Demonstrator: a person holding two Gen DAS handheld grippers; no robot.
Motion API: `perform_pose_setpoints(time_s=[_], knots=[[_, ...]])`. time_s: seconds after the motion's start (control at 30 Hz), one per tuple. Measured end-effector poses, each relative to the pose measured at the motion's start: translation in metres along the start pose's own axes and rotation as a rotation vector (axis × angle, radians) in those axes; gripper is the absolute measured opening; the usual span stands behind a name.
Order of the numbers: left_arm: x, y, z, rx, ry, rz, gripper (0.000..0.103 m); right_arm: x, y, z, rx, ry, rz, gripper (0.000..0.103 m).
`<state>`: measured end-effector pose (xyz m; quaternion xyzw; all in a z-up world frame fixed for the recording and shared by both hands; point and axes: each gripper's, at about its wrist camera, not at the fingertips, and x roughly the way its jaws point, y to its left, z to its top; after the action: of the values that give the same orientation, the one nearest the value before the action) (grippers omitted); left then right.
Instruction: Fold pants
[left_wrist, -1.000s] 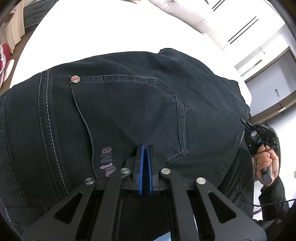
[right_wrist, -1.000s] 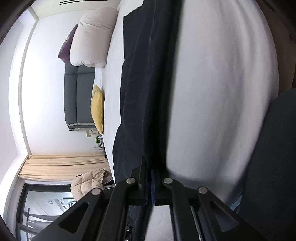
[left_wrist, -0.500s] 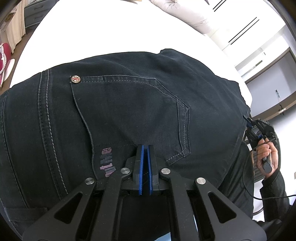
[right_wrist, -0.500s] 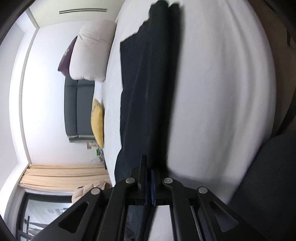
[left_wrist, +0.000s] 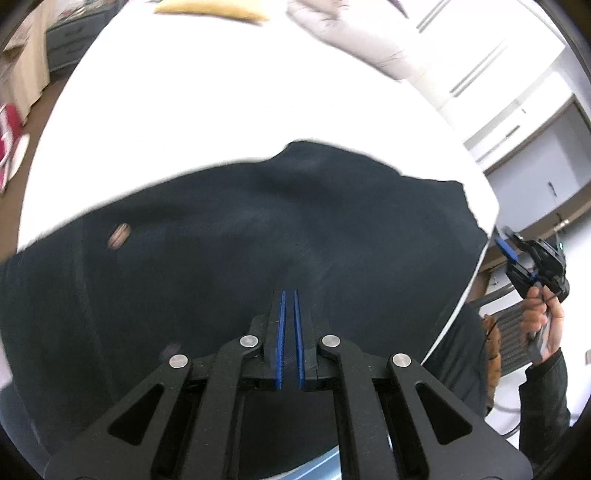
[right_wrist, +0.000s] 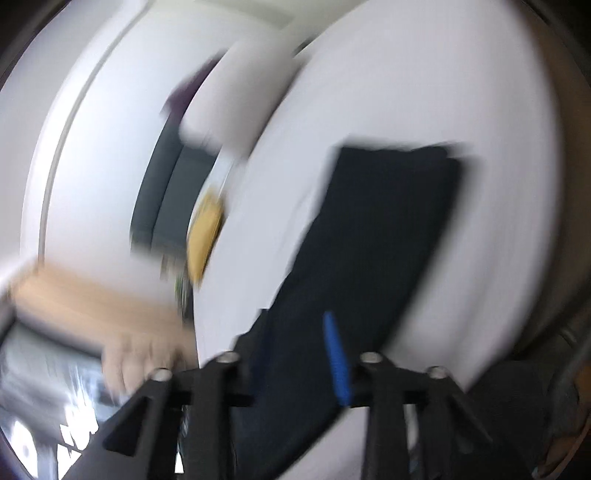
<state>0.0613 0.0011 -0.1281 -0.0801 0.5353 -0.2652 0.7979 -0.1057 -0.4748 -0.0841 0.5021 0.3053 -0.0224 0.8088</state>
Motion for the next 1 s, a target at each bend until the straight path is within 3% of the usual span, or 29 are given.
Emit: perform_pose_setpoints(time_s=[0.07, 0.13, 0.23, 0.3, 0.4, 0.43, 0.47, 0.5, 0.53, 0.6, 0.67, 0.77, 0.9, 0.97, 1.0], knots=[[0.016, -0.017, 0.017, 0.033, 0.011, -0.023, 0.004, 0.039, 0.034, -0.011, -0.087, 0.14, 0.049, 0.01], [0.039, -0.033, 0.031, 0.07, 0.04, -0.039, 0.004, 0.084, 0.061, -0.028, -0.128, 0.271, 0.101, 0.01], [0.071, -0.043, 0.049, 0.099, 0.075, -0.006, 0.004, 0.155, 0.085, -0.049, -0.125, 0.445, 0.128, 0.01], [0.079, -0.039, 0.055, 0.086, 0.083, 0.04, 0.004, 0.203, 0.105, -0.063, -0.135, 0.577, 0.152, 0.01], [0.07, -0.029, 0.05, 0.059, 0.055, 0.049, 0.004, 0.245, 0.125, -0.081, -0.164, 0.721, 0.166, 0.011], [0.068, -0.023, 0.045, 0.045, 0.05, 0.06, 0.004, 0.257, 0.128, -0.086, -0.155, 0.755, 0.181, 0.018], [0.067, -0.018, 0.041, 0.031, 0.052, 0.059, 0.004, 0.273, 0.128, -0.09, -0.142, 0.787, 0.188, 0.036], [0.069, -0.013, 0.036, 0.015, 0.057, 0.052, 0.004, 0.29, 0.127, -0.096, -0.124, 0.817, 0.189, 0.044], [0.073, -0.005, 0.03, -0.009, 0.067, 0.043, 0.004, 0.307, 0.123, -0.101, -0.098, 0.838, 0.187, 0.046], [0.076, 0.002, 0.024, -0.028, 0.053, 0.025, 0.004, 0.328, 0.116, -0.107, -0.069, 0.855, 0.178, 0.04], [0.076, 0.005, 0.024, -0.041, 0.043, 0.014, 0.004, 0.339, 0.11, -0.106, -0.062, 0.851, 0.167, 0.019], [0.076, 0.008, 0.02, -0.035, 0.032, 0.009, 0.004, 0.34, 0.092, -0.079, 0.001, 0.73, 0.158, 0.0], [0.072, 0.016, 0.014, -0.05, 0.008, -0.018, 0.004, 0.293, 0.042, -0.02, 0.127, 0.436, 0.065, 0.0], [0.065, 0.016, 0.012, -0.041, 0.005, 0.008, 0.004, 0.258, 0.042, -0.005, 0.094, 0.311, -0.004, 0.009], [0.059, 0.017, 0.009, -0.036, -0.002, 0.023, 0.004, 0.244, 0.049, -0.003, 0.063, 0.304, 0.015, 0.009]])
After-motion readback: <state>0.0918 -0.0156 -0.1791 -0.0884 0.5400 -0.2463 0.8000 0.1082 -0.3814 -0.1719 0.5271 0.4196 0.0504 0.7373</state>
